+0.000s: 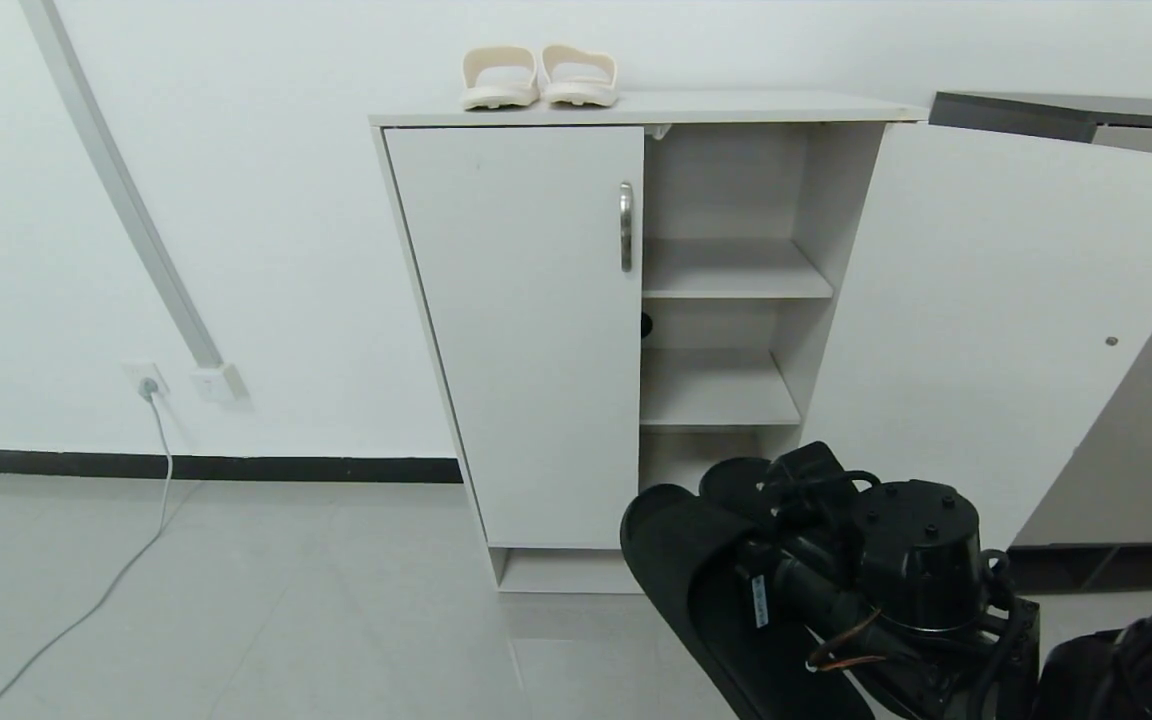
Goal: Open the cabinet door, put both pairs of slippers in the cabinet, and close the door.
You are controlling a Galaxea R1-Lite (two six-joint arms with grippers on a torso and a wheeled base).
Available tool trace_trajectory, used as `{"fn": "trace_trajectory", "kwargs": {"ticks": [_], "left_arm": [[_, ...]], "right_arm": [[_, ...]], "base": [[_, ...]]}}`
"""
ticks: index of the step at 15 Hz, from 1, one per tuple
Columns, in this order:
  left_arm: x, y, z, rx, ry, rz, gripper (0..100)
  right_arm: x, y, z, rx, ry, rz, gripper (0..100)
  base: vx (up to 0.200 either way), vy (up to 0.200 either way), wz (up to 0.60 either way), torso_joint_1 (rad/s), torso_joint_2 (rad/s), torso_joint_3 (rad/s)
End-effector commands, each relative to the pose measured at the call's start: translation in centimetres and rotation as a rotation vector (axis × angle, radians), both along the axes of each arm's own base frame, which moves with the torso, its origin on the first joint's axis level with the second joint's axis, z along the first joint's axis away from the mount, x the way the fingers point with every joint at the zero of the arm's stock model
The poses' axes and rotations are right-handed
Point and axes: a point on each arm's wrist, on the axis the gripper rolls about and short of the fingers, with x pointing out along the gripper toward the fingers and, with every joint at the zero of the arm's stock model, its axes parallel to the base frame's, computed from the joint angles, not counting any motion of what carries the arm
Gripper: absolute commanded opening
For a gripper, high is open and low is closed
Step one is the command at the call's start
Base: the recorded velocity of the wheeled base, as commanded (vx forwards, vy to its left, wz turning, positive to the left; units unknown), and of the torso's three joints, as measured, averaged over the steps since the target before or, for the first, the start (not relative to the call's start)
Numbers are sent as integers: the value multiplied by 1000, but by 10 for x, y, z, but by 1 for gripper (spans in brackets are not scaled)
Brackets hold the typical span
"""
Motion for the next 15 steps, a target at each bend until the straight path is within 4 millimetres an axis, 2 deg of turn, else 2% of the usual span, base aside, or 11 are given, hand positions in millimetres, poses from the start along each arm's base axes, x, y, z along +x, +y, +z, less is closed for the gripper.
{"fn": "trace_trajectory", "kwargs": {"ticks": [1,5,13,15], "left_arm": [[-1,-2,-6,34,23,-79,0],[-1,-2,-6,53,20,-91,0],[-1,-2,-6,47,20,-91,0],[-1,-2,-6,47,20,-91,0]], "right_arm": [[-1,1,0,0,0,6,0],[1,4,-1,-3,-8,-22,0],[33,51,-3,38,-108,-346,0],[38,58,-4,46,-119,-362,0]], "base": [[0,0,0,0,0,0],[0,0,0,0,0,0],[0,0,0,0,0,0],[0,0,0,0,0,0]]}}
